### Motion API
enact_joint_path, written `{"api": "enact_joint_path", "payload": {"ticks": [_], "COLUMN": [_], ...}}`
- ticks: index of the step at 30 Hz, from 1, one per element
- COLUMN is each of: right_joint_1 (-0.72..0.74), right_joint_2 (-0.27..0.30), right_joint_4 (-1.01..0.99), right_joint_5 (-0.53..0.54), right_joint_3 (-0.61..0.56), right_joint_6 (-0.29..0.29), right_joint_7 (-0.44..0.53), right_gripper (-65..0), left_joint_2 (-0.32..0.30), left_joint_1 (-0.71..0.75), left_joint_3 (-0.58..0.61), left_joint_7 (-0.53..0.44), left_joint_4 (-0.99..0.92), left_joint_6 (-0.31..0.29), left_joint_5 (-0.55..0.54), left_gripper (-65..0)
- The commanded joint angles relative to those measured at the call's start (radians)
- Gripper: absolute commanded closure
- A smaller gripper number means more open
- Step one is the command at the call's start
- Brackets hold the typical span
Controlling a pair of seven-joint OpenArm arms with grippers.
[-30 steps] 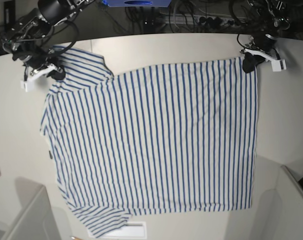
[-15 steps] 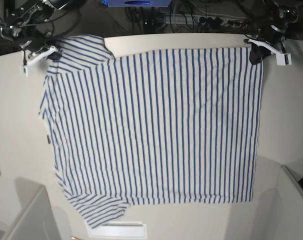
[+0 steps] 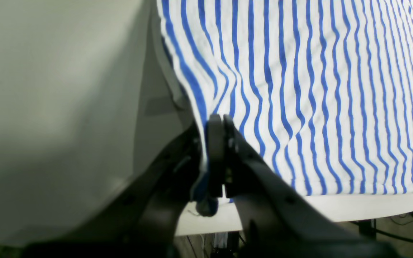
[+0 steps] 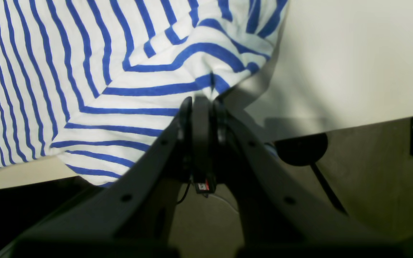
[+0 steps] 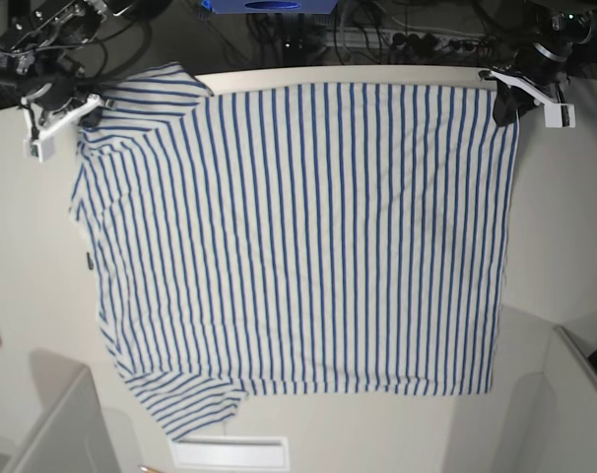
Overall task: Fold the T-shirt properly
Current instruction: 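Lift the shoulder corners and drag them toward the hem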
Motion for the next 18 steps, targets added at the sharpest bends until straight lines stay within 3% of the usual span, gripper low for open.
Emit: {"api": "enact_joint_path", "payload": {"ticks": [1, 3, 5, 7, 18], "right_joint_1": [0.019, 0.026, 0.036, 0.039, 0.109], "right_joint_2": [0.011, 0.012, 0.012, 0.012, 0.018], "right_joint_4": [0.022, 0.023, 0.025, 0.025, 0.025], "right_joint_5": [0.014, 0.014, 0.014, 0.014, 0.010], "right_joint_3": [-0.007, -0.027, -0.050, -0.069, -0.110], "right_joint_6": [0.001, 0.001, 0.001, 0.001, 0.001], "right_joint_7": [0.008, 0.008, 0.007, 0.007, 0.007], "right_gripper": [0.0, 0.0, 0.0, 0.0, 0.0], "left_joint_2": [-0.010, -0.010, -0.014, -0.015, -0.012], "left_joint_1": [0.007, 0.003, 0.001, 0.000, -0.040], "left_joint_3": [-0.004, -0.004, -0.002, -0.001, 0.059], "left_joint_7": [-0.022, -0.022, -0.022, -0.022, -0.021], "left_joint_4": [0.038, 0.068, 0.096, 0.107, 0.105], "left_joint_6": [-0.010, 0.000, 0.066, 0.092, 0.098], "left_joint_5": [-0.022, -0.022, -0.022, -0.027, -0.025], "left_gripper": [0.0, 0.0, 0.0, 0.0, 0.0]}}
